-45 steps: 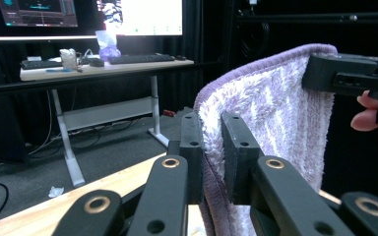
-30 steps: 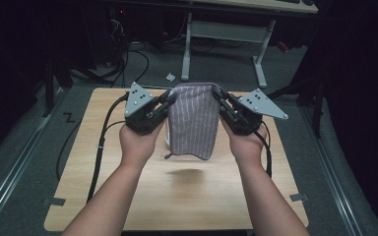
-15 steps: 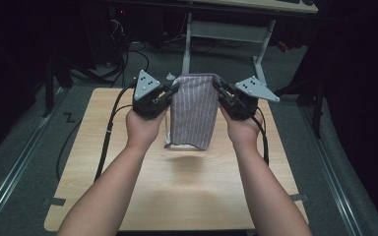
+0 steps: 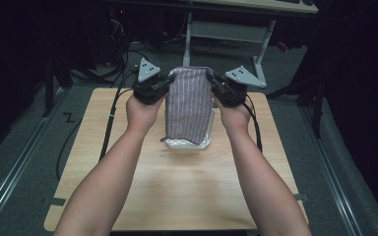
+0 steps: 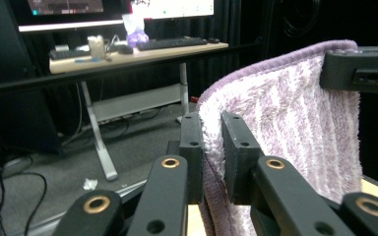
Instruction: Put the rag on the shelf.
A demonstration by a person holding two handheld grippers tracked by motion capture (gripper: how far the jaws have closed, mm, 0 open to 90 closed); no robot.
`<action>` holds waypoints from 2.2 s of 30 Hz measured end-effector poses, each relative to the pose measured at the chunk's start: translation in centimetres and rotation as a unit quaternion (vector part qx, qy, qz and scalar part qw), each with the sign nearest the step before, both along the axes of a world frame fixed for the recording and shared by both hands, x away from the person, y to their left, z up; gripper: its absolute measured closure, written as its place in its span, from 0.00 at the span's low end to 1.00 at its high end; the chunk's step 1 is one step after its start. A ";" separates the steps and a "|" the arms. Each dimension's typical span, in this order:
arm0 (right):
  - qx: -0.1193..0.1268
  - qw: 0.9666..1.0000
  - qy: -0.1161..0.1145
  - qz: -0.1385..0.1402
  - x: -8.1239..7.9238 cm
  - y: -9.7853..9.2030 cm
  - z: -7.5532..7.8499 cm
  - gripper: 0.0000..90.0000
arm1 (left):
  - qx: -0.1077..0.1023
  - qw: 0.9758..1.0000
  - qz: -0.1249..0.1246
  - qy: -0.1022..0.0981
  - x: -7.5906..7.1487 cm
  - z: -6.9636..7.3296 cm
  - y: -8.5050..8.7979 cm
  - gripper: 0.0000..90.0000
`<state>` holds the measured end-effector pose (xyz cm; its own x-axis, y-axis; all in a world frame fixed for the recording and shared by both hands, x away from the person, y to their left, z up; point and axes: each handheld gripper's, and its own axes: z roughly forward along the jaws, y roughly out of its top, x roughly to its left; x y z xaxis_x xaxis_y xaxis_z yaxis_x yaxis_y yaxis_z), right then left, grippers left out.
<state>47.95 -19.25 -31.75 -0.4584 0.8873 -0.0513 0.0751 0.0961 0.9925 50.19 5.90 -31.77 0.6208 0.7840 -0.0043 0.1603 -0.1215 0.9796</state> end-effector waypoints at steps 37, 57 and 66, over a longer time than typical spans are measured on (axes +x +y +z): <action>-0.055 0.993 0.108 -0.010 4.3 0.8 -3.0 0.59 | 0.012 0.996 0.009 0.089 2.9 -2.7 -1.3 0.55; -0.060 0.995 0.083 -0.010 -2.8 0.1 -3.6 0.60 | 0.019 0.997 -0.018 0.078 -4.8 -3.4 1.0 0.45; -0.068 0.995 0.078 -0.014 -6.0 -0.9 -5.2 0.57 | 0.007 0.997 -0.026 0.079 -8.3 -4.5 3.7 0.43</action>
